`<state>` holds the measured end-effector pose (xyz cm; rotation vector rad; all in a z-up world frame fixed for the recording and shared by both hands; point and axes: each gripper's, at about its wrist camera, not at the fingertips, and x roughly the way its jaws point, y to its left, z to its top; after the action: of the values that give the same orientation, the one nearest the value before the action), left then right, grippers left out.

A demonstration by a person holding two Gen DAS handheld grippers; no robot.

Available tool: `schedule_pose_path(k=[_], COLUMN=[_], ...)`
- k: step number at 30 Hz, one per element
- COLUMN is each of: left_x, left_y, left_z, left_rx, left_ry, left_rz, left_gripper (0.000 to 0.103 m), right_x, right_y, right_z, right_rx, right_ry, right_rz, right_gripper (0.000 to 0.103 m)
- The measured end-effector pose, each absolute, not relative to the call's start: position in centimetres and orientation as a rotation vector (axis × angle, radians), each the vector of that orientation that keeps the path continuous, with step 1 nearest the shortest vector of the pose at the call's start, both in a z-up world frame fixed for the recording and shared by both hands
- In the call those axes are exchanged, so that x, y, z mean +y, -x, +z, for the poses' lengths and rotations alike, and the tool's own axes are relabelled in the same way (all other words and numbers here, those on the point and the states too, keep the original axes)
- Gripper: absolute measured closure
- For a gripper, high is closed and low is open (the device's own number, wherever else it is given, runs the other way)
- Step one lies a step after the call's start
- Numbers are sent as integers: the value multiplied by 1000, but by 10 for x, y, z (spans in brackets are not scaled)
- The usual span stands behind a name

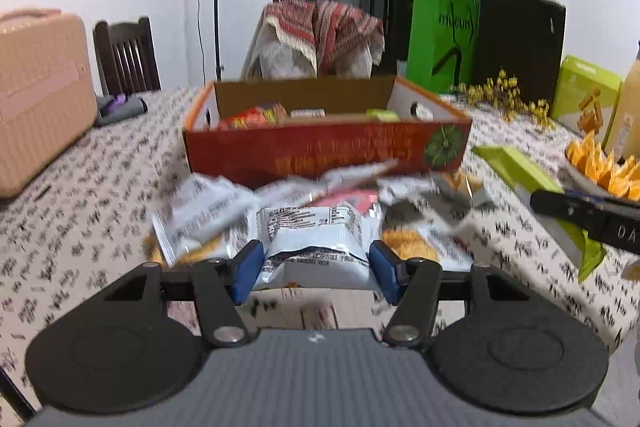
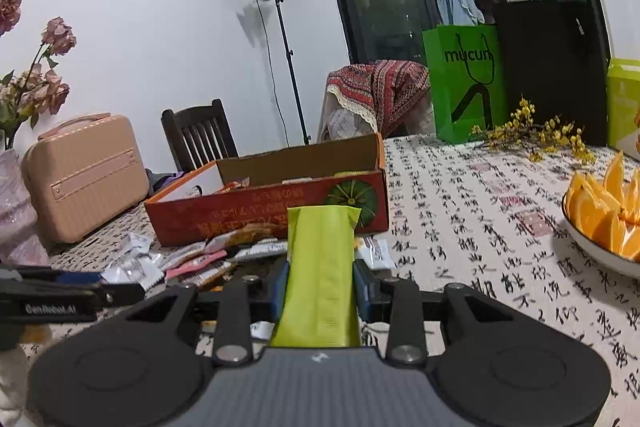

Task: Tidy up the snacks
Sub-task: 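Grasp a white biscuit packet with the left tool while the right tool holds the green bar, then lower both packets into the cardboard box and open both tools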

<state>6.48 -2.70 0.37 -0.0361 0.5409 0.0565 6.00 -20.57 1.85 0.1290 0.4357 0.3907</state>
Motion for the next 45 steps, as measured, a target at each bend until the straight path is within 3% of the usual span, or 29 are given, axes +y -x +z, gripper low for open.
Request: schedule_pose_path(k=[11,24,38,42,43,44,45], left_x=[-13,12,36,39,39,40,41], left_y=[-112,-207,-279,-278,-276,-274,-272], left_z=[42,71,28,22,22,24,24], left_rx=[444,407,489,487,482,471,458], left_ry=[63,145,158,169,178,191,200], left_rz=[89,122,214,213,206,204,208], left_gripper=[43,43,42,35,25,12,4], right_x=[-187,-154,-137,-137,-138,-140,-141], right_y=[-95,-208,-294,-295,-295,-294,-293], right_z=[49,84,35,30,30,30,31], right_rx=[362,353,449,472,474,473,471], right_ry=[-119,-123,-138,-137,-143,-150,-157], right_rz=[390,365,329,341,345,351,360], right_gripper=[70,70,70,67,64,59,41])
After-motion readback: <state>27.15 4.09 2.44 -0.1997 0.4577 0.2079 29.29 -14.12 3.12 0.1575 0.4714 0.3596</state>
